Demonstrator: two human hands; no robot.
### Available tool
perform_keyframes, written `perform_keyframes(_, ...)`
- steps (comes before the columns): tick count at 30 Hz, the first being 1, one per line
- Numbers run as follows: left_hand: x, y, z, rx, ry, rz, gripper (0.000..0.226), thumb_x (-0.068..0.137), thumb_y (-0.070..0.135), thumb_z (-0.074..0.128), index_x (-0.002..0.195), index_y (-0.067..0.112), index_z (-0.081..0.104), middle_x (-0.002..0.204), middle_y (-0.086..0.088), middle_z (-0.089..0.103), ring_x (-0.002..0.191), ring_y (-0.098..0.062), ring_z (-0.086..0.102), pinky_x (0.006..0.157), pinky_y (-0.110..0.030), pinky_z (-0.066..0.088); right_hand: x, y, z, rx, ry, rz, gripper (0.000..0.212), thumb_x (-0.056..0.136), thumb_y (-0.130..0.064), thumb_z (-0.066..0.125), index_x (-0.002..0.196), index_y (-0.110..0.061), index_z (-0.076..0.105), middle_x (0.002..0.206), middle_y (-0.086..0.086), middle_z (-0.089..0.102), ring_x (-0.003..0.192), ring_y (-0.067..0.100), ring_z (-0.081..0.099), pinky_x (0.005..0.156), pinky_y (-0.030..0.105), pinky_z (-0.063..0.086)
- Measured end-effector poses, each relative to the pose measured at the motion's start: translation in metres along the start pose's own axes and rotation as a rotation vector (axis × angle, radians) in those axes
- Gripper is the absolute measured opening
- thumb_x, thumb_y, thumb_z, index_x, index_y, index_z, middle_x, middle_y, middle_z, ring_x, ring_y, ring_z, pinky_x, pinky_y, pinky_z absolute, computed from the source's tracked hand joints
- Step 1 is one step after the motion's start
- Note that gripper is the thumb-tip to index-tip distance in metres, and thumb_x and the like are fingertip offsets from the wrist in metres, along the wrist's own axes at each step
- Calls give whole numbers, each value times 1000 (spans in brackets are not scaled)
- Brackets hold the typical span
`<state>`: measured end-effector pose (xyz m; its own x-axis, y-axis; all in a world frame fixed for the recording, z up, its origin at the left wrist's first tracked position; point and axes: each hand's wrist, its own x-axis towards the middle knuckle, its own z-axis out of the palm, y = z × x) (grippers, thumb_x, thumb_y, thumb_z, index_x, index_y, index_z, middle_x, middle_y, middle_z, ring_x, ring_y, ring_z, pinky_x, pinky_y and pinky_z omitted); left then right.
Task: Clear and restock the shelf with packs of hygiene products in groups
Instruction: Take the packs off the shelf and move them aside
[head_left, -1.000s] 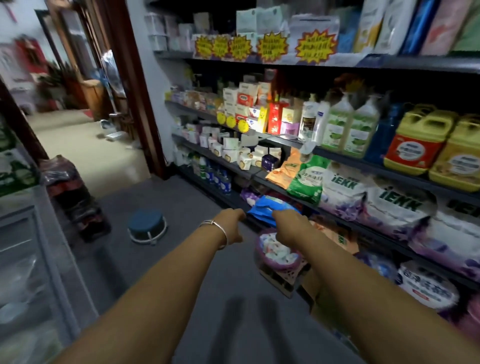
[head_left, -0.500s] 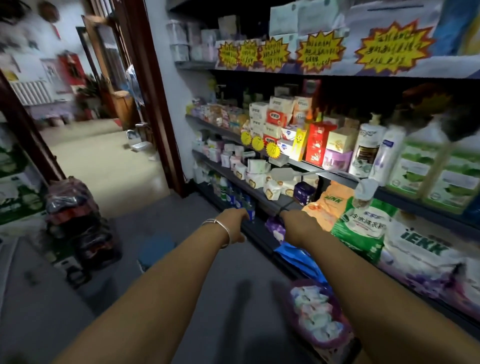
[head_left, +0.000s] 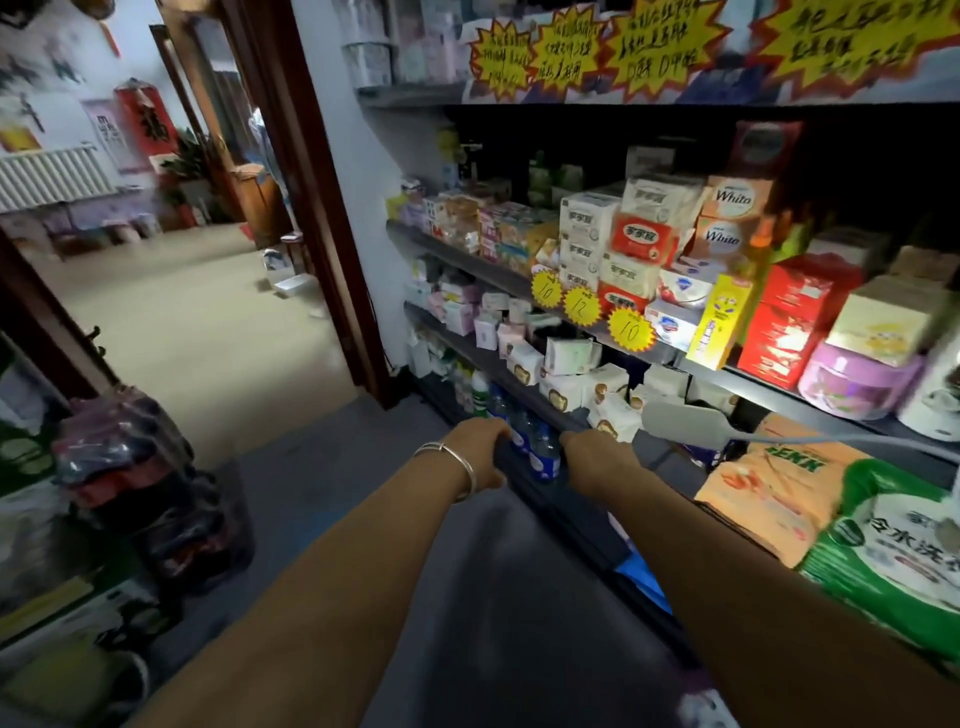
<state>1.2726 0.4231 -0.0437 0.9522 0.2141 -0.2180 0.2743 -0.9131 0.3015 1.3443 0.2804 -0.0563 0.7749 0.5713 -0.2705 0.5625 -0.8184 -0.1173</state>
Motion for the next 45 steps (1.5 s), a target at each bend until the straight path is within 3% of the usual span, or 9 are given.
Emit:
perform_keyframes(9,160,-121,-52,71,-111,131,54,83,12,68,132,10,46,138,-8,47,126,-22,46,97,-25,36,157,-61,-11,96,-38,185,41,92,-15,52,132,-10,44,133,15,49,123,32,45,104,45,39)
perform_keyframes(12,216,-142,-54,72,-150,181,52,78,15,72,125,15,50,130,-7,53,117,-23,52,92,-27,41,205,-61,-17,133,-30,281,42,92,-19,54,132,-11,45,132,13,51,122,31,48,102,44,41)
perform_keyframes(18,336,-184,-60,81,-209,246,60,78,13,74,131,13,46,135,-8,47,121,-25,49,102,-36,42,326,-58,-12,155,-51,358,40,92,-14,51,132,-12,44,135,12,48,125,29,46,104,40,40)
perform_keyframes(25,469,-227,-77,27,-246,278,62,78,10,73,133,10,45,133,-11,49,119,-25,50,98,-31,41,459,-54,-25,170,-81,411,44,89,-4,49,132,-11,43,136,14,46,127,32,42,103,43,35)
perform_keyframes(31,549,-243,-85,9,-295,360,62,79,6,70,135,12,44,138,-10,45,125,-26,47,100,-28,40,529,-50,-31,158,-123,450,40,89,-9,54,127,-10,45,132,13,50,125,31,46,98,41,40)
perform_keyframes(36,626,-258,-87,13,-334,468,58,77,2,71,130,12,50,136,-11,47,123,-26,49,100,-29,41,585,-40,-31,206,-55,601,38,92,-9,49,130,-10,46,132,13,52,124,30,47,98,39,40)
perform_keyframes(40,701,-277,-80,107,-379,583,66,78,8,73,137,11,43,143,-9,41,129,-24,43,105,-28,35,637,-37,-21,276,-44,774,42,91,-12,55,132,-11,46,131,12,53,121,29,50,96,36,43)
perform_keyframes(45,765,-297,-56,158,-420,784,67,79,10,73,138,13,42,140,-9,44,124,-24,47,95,-21,36,692,-50,15,343,-34,948,45,91,-9,48,136,-9,41,133,14,50,123,31,47,103,41,40)
